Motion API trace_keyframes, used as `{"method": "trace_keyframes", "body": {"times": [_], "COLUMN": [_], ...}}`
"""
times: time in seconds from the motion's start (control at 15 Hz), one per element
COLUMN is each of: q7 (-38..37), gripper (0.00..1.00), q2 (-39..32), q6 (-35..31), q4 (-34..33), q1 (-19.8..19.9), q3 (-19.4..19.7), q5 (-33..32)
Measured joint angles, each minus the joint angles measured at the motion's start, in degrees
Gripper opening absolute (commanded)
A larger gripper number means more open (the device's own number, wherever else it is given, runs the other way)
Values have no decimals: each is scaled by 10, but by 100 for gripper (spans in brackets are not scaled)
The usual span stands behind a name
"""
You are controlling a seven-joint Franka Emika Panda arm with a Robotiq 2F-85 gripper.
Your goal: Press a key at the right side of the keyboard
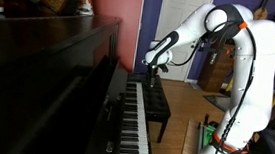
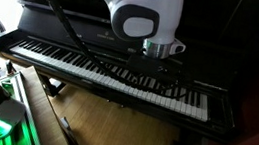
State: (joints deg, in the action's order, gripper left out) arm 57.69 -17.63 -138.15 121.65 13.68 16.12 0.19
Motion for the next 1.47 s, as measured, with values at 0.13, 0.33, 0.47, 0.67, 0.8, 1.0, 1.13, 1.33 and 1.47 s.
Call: {"method": "trace_keyframes", "body": {"times": [0.13, 0.33, 0.47, 0.67, 0.8, 1.0, 1.13, 1.33, 1.47], "q7": [0, 0, -4, -6, -6, -6, -6, -6, -6], "gripper": [100, 100, 100, 100, 91, 58, 42, 20, 5], "q2": [-11, -12, -12, -23, -38, -68, -89, -120, -140], "q6": [0, 0, 0, -3, -13, -27, -33, -37, -37], "q4": [-10, -13, -15, -29, -42, -68, -89, -121, -141], "q1": [4, 5, 12, 34, 49, 69, 80, 94, 99], "q3": [-1, -2, -10, -25, -30, -40, -49, -66, -77], "q5": [2, 3, 1, 9, 11, 16, 19, 27, 30]}}
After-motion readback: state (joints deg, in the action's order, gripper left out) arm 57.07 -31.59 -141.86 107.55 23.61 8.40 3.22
